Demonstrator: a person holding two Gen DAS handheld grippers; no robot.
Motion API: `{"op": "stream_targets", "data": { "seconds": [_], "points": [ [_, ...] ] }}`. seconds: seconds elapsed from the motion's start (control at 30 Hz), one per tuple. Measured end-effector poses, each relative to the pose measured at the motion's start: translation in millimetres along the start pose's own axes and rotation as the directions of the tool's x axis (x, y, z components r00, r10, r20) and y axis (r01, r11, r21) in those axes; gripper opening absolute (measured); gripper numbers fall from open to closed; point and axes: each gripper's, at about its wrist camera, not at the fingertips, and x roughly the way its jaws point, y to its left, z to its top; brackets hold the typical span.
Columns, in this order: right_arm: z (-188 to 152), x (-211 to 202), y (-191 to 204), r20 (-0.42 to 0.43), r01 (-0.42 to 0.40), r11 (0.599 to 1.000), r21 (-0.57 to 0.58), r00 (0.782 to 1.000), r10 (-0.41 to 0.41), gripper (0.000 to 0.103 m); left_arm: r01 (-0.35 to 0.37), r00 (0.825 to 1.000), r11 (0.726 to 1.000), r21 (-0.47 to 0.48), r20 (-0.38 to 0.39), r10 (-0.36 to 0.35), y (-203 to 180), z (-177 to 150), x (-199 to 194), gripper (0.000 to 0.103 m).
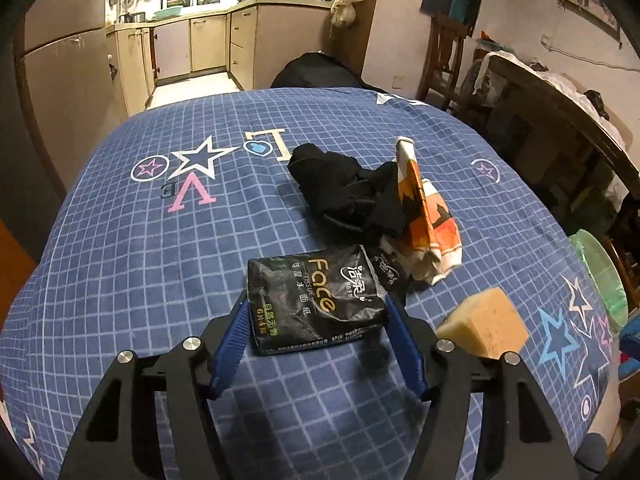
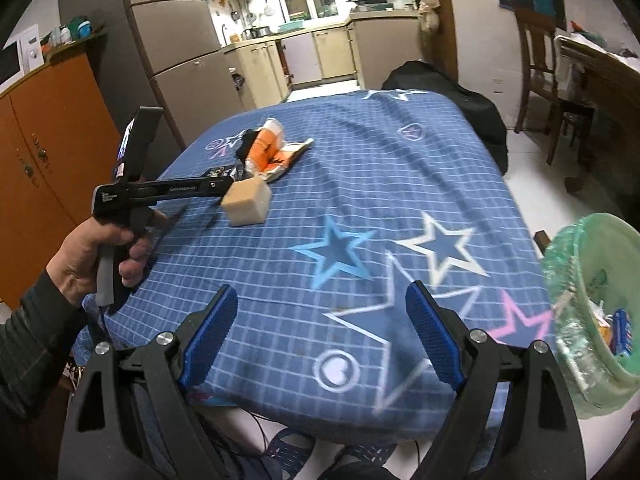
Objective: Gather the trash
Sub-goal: 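Grasp the black face-mask packet with the left tool while the right tool grasps the tan sponge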
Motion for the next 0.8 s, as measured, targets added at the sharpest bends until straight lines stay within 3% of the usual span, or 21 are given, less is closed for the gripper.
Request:
{"op": "stream_targets", "data": {
  "seconds": [0.23, 0.47, 0.8],
  "points": [
    [18, 25, 27, -0.005, -0.043, 0.998, -0.036, 0.999, 0.043, 0.083, -0.017, 0.999, 0.994, -0.106, 0.029, 0.020, 21, -19, -21, 0.062],
    [45, 63, 65, -0.018, -0.071, 0.992, -0.103, 0.997, 0.069, 0.083, -0.094, 0.994, 0.982, -0.165, 0.044, 0.103, 45, -44, -46, 0.062],
    [76, 131, 83, -0.094, 0.030, 0.992, -0.126, 0.995, -0.042, 0.069, -0.111, 0.992, 0.978, -0.177, 0.043, 0.120, 45, -45, -48, 0.062]
  ]
}}
